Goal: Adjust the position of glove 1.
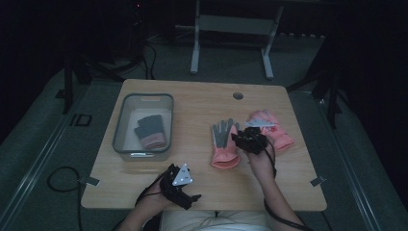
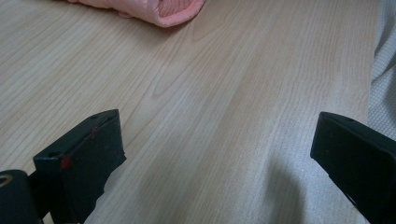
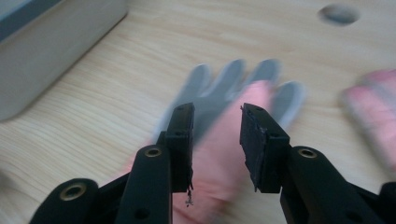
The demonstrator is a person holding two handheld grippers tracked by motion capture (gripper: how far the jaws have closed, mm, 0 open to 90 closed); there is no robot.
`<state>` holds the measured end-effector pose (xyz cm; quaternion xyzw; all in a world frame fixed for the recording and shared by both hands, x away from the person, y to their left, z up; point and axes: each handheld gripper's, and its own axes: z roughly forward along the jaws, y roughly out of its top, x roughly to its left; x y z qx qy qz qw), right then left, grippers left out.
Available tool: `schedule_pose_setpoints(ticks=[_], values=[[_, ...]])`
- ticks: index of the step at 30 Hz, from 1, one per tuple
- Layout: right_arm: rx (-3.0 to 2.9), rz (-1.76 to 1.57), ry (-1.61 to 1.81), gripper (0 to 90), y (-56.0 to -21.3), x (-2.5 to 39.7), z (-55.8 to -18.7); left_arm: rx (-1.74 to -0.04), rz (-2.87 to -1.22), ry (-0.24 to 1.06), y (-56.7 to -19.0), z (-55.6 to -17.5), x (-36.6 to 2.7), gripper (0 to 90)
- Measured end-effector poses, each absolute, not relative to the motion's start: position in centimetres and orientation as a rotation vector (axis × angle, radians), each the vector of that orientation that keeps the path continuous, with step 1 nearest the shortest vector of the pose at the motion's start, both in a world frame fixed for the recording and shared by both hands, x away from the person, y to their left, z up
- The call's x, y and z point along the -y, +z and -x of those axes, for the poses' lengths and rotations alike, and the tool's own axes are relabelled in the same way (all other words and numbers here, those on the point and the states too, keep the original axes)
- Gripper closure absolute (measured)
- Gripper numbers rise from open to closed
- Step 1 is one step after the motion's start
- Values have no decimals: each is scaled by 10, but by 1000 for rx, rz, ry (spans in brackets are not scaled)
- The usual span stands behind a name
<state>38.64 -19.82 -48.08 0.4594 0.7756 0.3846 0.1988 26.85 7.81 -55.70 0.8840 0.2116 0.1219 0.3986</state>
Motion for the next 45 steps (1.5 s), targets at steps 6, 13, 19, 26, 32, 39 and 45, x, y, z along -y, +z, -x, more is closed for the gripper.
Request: schedule_pose_setpoints(ticks=[6, 13, 19, 26, 32, 39, 45], values=[[-2174, -1240, 1078, 651, -475, 248, -394, -531, -2235, 305, -557, -269, -79, 22], [-2148, -1195, 1065, 642, -470, 304, -409, -527, -2234, 302, -557, -269, -79, 22], [-2159, -1166, 1035, 626, -467, 338, -430, -526, -2232, 306, -556, -268, -79, 22], [-2194, -1200, 1001, 561, -481, 352, -455, -523, -2231, 305, -556, -267, -78, 23], [-2248, -1239, 941, 517, -503, 350, -478, -525, -2224, 298, -557, -267, -79, 22], [-2278, -1183, 818, 534, -529, 336, -482, -525, -2223, 290, -556, -267, -79, 22], [-2239, -1275, 869, 750, -529, 340, -482, -524, -2221, 290, -556, -267, -80, 23]])
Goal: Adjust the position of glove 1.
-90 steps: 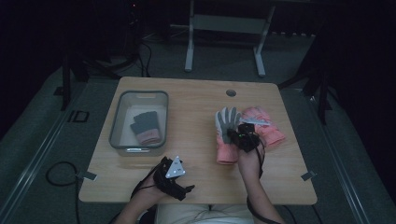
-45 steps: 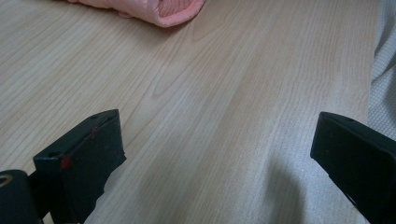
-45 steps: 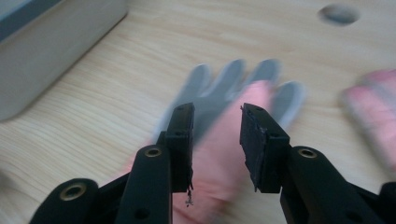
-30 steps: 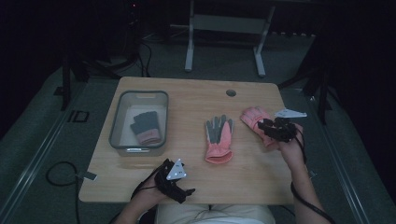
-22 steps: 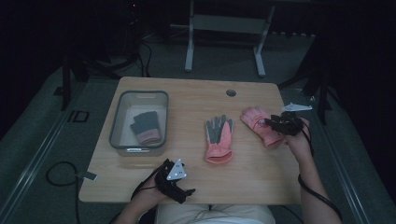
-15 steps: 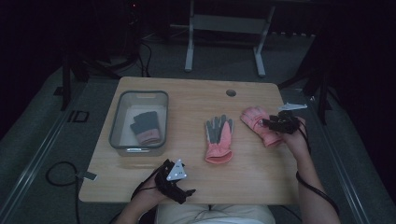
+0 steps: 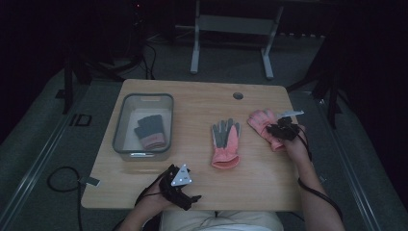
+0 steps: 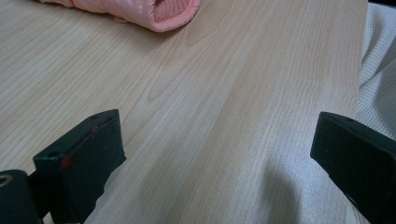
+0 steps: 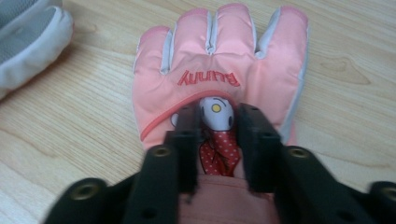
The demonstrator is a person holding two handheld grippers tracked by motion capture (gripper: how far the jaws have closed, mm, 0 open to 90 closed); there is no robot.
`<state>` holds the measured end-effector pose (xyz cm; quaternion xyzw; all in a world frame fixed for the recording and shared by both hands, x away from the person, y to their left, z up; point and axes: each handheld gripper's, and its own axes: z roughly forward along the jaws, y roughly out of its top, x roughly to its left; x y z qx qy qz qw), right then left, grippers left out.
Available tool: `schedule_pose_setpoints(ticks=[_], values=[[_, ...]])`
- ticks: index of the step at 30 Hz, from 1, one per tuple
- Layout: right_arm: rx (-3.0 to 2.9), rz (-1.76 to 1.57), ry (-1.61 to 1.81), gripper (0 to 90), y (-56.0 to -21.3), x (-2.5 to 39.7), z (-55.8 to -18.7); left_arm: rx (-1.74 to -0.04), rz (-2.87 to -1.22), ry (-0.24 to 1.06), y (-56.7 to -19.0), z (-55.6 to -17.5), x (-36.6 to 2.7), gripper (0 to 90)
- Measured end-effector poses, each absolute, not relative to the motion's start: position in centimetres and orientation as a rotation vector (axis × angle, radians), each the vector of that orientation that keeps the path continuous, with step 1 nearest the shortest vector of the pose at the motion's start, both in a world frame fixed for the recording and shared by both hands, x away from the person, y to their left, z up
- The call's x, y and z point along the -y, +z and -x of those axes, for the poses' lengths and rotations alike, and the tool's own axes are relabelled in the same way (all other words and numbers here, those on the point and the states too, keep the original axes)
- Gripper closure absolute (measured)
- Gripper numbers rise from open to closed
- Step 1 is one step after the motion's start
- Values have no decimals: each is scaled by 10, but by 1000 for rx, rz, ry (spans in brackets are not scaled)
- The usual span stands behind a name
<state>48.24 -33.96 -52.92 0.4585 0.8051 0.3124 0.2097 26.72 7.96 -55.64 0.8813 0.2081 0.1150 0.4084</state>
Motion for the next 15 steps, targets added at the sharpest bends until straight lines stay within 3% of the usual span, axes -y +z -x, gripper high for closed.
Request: schedule_pose_setpoints(ticks=[2, 6, 15], values=[[-2203, -1314, 868, 824, -527, 339, -481, -523, -2222, 289, -556, -267, -80, 22], [-2149, -1391, 883, 856, -521, 339, -477, -523, -2223, 290, -556, -267, -79, 23], [-1927, -1549, 977, 863, -475, 322, -435, -522, -2213, 290, -557, -268, -80, 22]])
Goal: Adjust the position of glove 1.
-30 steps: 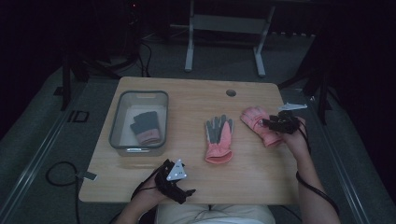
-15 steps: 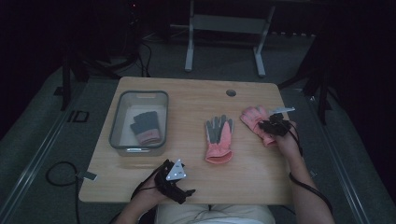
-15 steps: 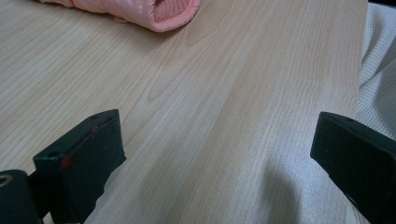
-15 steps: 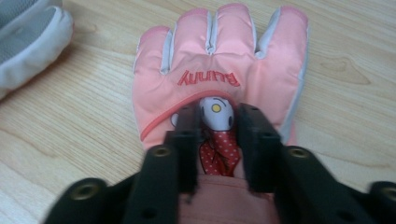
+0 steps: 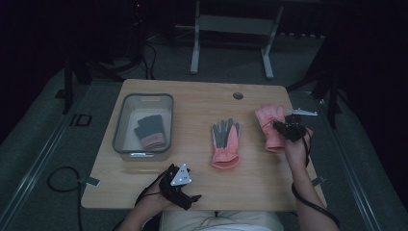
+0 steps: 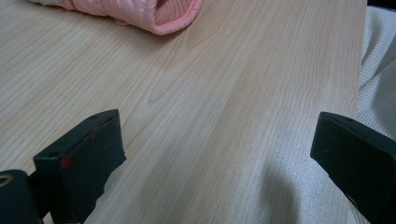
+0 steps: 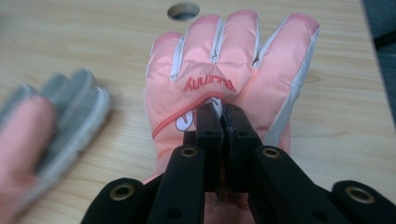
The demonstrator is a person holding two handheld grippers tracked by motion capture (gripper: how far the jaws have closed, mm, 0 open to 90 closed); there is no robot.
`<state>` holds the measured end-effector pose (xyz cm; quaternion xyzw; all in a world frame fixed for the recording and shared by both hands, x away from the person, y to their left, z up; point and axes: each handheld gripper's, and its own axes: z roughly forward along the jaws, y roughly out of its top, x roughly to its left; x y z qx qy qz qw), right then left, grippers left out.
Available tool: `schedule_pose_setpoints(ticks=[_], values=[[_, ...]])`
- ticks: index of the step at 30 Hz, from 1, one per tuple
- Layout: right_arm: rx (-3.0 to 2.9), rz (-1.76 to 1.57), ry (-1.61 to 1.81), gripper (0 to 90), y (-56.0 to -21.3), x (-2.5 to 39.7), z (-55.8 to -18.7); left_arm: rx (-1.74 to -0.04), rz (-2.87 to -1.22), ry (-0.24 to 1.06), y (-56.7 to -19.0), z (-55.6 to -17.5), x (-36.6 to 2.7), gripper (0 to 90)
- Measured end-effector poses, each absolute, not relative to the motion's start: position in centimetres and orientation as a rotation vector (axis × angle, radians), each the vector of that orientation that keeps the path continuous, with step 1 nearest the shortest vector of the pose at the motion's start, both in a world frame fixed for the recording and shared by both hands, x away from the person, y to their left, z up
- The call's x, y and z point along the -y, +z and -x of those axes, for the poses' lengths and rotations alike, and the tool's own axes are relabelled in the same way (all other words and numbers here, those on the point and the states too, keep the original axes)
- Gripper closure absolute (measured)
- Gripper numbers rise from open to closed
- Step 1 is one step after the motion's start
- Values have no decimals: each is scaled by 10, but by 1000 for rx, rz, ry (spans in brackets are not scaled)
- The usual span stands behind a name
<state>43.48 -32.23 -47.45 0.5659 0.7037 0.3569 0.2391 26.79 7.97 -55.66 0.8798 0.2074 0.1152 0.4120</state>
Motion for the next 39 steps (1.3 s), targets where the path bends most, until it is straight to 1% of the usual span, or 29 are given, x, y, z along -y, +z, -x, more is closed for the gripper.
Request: schedule_pose_setpoints(ticks=[1, 3, 6, 7, 17, 21, 24, 30, 35, 39], values=[[-1927, -1549, 977, 863, -475, 322, -435, -516, -2220, 295, -556, -268, -79, 22], [-1867, -1596, 986, 863, -469, 315, -418, -515, -2219, 298, -556, -267, -79, 22], [-1847, -1624, 1000, 863, -469, 311, -407, -509, -2224, 306, -556, -267, -78, 22], [-1830, -1647, 1003, 863, -473, 307, -398, -507, -2223, 308, -556, -267, -78, 22], [-1801, -1729, 967, 862, -496, 297, -374, -508, -2215, 314, -555, -267, -78, 23], [-1799, -1753, 935, 858, -507, 299, -374, -504, -2219, 314, -555, -267, -78, 23], [-1812, -1762, 889, 834, -520, 300, -378, -506, -2221, 314, -555, -267, -79, 22], [-1835, -1739, 852, 792, -527, 301, -384, -503, -2223, 316, -555, -267, -78, 22], [-1845, -1707, 873, 730, -519, 303, -381, -504, -2220, 316, -555, -266, -77, 22], [-1911, -1585, 877, 694, -508, 309, -380, -496, -2215, 319, -554, -266, -78, 22]])
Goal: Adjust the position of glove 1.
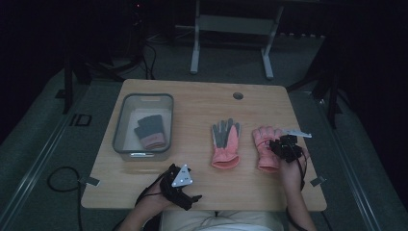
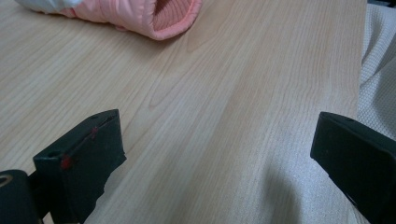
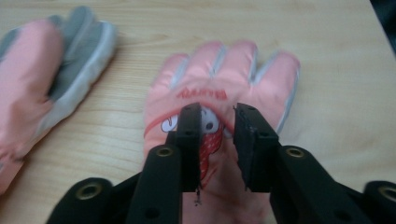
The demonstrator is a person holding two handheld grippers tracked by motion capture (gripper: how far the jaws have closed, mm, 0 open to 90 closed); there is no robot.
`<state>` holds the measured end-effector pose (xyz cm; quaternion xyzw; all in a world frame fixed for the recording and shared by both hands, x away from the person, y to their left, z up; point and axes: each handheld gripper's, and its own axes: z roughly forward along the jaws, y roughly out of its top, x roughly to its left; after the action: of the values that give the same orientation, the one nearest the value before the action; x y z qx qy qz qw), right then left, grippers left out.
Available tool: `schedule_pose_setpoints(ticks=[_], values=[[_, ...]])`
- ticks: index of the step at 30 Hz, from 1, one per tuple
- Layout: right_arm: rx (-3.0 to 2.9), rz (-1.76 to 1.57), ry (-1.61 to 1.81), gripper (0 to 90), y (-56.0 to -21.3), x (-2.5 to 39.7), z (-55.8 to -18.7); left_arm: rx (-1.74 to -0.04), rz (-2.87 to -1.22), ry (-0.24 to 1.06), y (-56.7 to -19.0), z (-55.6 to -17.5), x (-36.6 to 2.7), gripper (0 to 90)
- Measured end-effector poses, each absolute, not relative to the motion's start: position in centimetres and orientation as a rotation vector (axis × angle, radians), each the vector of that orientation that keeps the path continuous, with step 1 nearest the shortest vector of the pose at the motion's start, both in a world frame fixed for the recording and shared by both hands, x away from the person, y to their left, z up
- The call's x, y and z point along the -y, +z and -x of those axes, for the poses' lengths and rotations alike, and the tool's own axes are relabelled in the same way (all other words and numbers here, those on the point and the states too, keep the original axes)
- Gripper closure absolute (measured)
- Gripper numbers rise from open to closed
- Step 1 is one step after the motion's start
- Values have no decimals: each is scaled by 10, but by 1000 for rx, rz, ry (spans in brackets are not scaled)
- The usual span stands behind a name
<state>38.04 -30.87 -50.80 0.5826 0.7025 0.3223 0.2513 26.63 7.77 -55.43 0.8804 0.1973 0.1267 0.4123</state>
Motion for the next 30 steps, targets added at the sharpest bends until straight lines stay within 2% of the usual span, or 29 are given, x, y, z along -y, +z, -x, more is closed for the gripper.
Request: schedule_pose_setpoints(ticks=[6, 9, 13, 18, 20, 23, 27, 30], values=[[-2066, -1416, 869, 591, -498, 318, -387, -500, -2209, 317, -554, -267, -79, 23], [-2104, -1368, 869, 580, -498, 316, -391, -499, -2207, 318, -553, -266, -79, 22], [-2151, -1351, 799, 583, -510, 314, -396, -500, -2206, 316, -553, -267, -79, 22], [-2154, -1340, 778, 537, -522, 313, -395, -500, -2207, 312, -554, -267, -79, 23], [-2143, -1335, 792, 478, -527, 311, -394, -499, -2210, 312, -554, -267, -79, 23], [-2148, -1305, 779, 454, -529, 308, -392, -500, -2209, 312, -553, -267, -79, 23], [-2153, -1297, 780, 458, -529, 308, -393, -500, -2211, 312, -554, -267, -80, 22], [-2139, -1317, 763, 541, -531, 307, -393, -504, -2212, 314, -554, -267, -80, 22]])
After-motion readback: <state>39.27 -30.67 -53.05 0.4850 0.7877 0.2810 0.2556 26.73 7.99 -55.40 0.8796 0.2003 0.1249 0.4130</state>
